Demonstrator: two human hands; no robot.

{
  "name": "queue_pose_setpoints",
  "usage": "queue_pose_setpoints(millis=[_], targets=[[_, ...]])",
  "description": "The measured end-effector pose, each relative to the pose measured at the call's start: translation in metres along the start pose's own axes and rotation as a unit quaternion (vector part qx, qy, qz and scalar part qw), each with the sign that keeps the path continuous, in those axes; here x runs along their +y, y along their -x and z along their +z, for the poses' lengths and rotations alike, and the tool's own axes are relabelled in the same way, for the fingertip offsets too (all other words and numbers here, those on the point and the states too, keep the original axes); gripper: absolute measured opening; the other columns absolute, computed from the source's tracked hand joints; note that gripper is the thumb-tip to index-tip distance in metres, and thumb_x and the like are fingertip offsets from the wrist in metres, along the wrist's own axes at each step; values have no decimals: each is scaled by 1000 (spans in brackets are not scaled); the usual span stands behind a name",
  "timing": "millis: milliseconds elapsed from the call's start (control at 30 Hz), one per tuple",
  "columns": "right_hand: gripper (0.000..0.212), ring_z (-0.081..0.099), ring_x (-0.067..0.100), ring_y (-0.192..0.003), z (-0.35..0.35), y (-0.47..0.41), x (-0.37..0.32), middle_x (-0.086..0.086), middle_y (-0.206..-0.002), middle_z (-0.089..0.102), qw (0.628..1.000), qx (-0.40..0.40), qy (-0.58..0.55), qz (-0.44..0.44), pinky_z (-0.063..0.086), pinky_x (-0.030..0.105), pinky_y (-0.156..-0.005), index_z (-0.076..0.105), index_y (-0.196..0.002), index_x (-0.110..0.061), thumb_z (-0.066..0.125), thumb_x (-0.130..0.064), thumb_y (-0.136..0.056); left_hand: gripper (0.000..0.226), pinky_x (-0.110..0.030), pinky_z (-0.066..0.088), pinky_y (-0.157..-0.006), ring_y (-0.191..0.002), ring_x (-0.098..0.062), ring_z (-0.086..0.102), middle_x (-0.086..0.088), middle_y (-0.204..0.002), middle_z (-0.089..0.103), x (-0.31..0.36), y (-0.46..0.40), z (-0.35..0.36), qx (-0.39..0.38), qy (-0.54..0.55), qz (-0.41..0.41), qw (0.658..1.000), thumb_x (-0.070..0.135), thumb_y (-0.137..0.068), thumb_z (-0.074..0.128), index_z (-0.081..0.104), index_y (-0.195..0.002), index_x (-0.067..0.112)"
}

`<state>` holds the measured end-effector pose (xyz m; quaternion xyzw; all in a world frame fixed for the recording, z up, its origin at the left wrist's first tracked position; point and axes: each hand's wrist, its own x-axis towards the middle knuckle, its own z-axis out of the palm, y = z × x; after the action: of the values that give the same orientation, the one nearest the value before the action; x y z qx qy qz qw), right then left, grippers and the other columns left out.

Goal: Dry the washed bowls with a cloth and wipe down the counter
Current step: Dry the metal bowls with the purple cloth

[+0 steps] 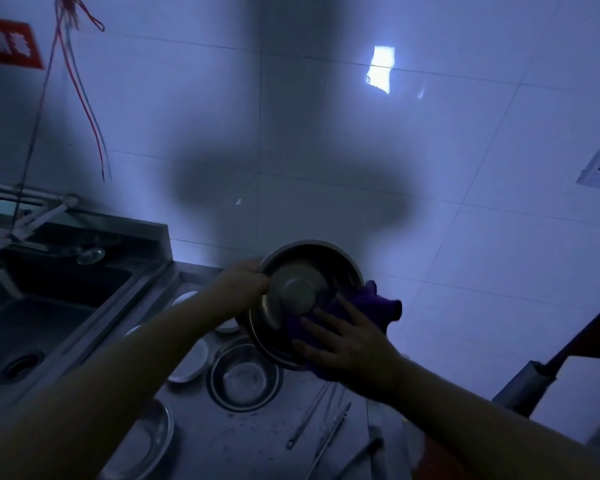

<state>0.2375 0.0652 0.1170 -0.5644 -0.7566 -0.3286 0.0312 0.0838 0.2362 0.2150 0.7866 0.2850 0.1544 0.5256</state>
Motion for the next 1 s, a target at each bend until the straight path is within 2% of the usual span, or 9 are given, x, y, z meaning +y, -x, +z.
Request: queue_pose_setpoints(millis=[133,200,300,400,533,667,733,833,1000], targets=[[29,69,25,-96,-10,-10,14,11,-111,70,996,76,-16,51,56,40,-79,70,-113,-16,63,-22,-85,9,-27,54,-47,-66,-21,65,-8,-82,66,4,-1,13,72,63,13,995,15,-87,56,62,-92,19],[27,70,22,-92,-15,-26,6,12,-108,71,984,126,-28,123,57,37,-75,69,-113,-13,54,-23,-93,17,-21,52,-46,-63,-15,66,-4,-81,66,-2,6,37,133,86,35,987,15,-85,62,59,-101,16],[38,70,22,-91,-13,-40,-16,12,-107,71,966,172,-45,188,56,34,-76,70,-111,-10,37,-28,-102,14,-13,44,-39,-48,-3,62,0,-65,64,-10,15,66,177,167,38,969,2,-84,59,58,-97,8],[39,69,21,-95,-7,-35,-24,11,-110,70,962,183,-51,194,57,34,-77,71,-111,-12,36,-28,-103,23,-20,48,-44,-53,-8,63,2,-58,66,-13,11,63,156,183,34,970,-8,-82,51,61,-89,12],[30,68,21,-99,-1,-12,3,9,-111,70,984,158,-22,79,57,33,-76,72,-109,-15,45,-22,-98,20,-39,52,-68,-77,-30,65,-11,-77,69,-14,5,46,112,83,22,990,-3,-78,56,64,-83,15],[23,67,22,-101,-2,8,48,7,-110,70,992,94,1,-85,55,37,-84,75,-104,-19,58,-19,-88,25,-43,54,-80,-85,-29,67,-10,-84,71,-3,-3,22,27,-11,7,1000,7,-63,60,67,-83,20],[22,66,24,-104,-3,9,69,7,-112,70,990,83,18,-110,52,41,-91,75,-101,-18,57,-16,-89,30,-41,57,-77,-81,-24,69,-6,-84,72,3,-7,15,-1,-40,3,999,9,-60,59,66,-84,27],[23,65,28,-106,3,1,78,10,-113,69,992,103,39,-62,49,43,-95,75,-98,-14,54,-12,-89,41,-37,58,-70,-77,-21,69,-4,-85,72,6,-12,18,38,-28,17,999,1,-72,57,64,-96,33],[17,69,29,-97,17,-13,35,13,-107,71,985,131,-27,108,54,40,-85,75,-95,-11,65,-15,-81,42,-49,53,-78,-83,-33,64,-9,-83,67,-3,-16,40,142,89,-22,986,-1,-70,48,63,-101,22]])
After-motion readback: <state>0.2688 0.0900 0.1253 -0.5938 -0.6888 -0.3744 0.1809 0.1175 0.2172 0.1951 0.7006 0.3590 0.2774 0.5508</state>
